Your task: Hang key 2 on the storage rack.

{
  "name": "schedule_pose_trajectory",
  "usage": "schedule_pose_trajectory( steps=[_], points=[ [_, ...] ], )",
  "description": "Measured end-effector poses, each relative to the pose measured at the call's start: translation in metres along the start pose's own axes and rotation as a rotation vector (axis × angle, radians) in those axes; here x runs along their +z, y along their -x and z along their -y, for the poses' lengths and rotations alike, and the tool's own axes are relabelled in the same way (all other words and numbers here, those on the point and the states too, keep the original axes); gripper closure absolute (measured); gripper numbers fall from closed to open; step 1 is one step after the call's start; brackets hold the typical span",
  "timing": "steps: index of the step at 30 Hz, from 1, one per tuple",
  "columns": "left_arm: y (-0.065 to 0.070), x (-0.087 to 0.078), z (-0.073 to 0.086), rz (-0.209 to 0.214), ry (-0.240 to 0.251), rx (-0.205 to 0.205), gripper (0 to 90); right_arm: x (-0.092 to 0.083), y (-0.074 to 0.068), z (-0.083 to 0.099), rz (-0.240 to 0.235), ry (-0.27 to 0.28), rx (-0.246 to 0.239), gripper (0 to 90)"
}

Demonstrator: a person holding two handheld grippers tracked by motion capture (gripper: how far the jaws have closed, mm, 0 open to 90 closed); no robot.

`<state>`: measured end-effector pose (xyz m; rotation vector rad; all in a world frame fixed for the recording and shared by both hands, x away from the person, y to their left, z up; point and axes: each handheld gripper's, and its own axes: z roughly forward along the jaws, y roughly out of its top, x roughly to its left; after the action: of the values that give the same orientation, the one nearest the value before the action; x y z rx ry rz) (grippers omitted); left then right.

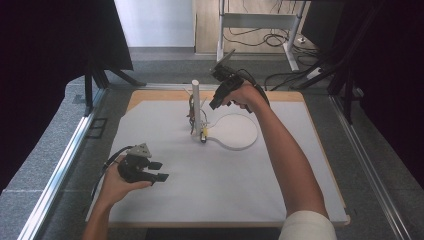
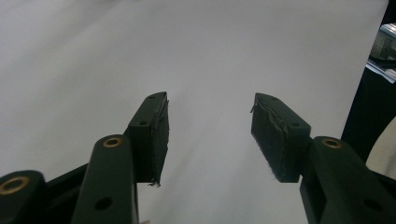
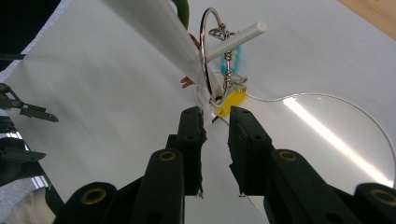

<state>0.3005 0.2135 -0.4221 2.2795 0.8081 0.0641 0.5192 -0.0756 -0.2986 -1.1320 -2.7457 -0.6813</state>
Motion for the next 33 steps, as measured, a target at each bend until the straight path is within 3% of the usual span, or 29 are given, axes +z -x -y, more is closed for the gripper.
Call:
schedule_pose_trajectory(
  steps=[8,16,23,33],
  points=[
    [0.001,0.002,0.000,-0.003,-0.005,-0.003,47.1,-0.011,0.005,0.018,0.009,0.036,-0.003,68.9],
    [0.001,0.002,0.000,-0.009,-0.010,-0.004,47.1,-0.021,0.008,0.054,0.033,0.113,-0.009,61.9],
    [0.002,-0.001,0.000,-0.018,-0.007,-0.006,47.0,-0.022,0.010,0.107,0.034,0.198,0.001,57.8],
    [0.003,0.003,0.000,-0.026,-0.020,-0.009,46.9,-0.005,0.016,0.196,0.022,0.289,0.029,53.7]
  ],
)
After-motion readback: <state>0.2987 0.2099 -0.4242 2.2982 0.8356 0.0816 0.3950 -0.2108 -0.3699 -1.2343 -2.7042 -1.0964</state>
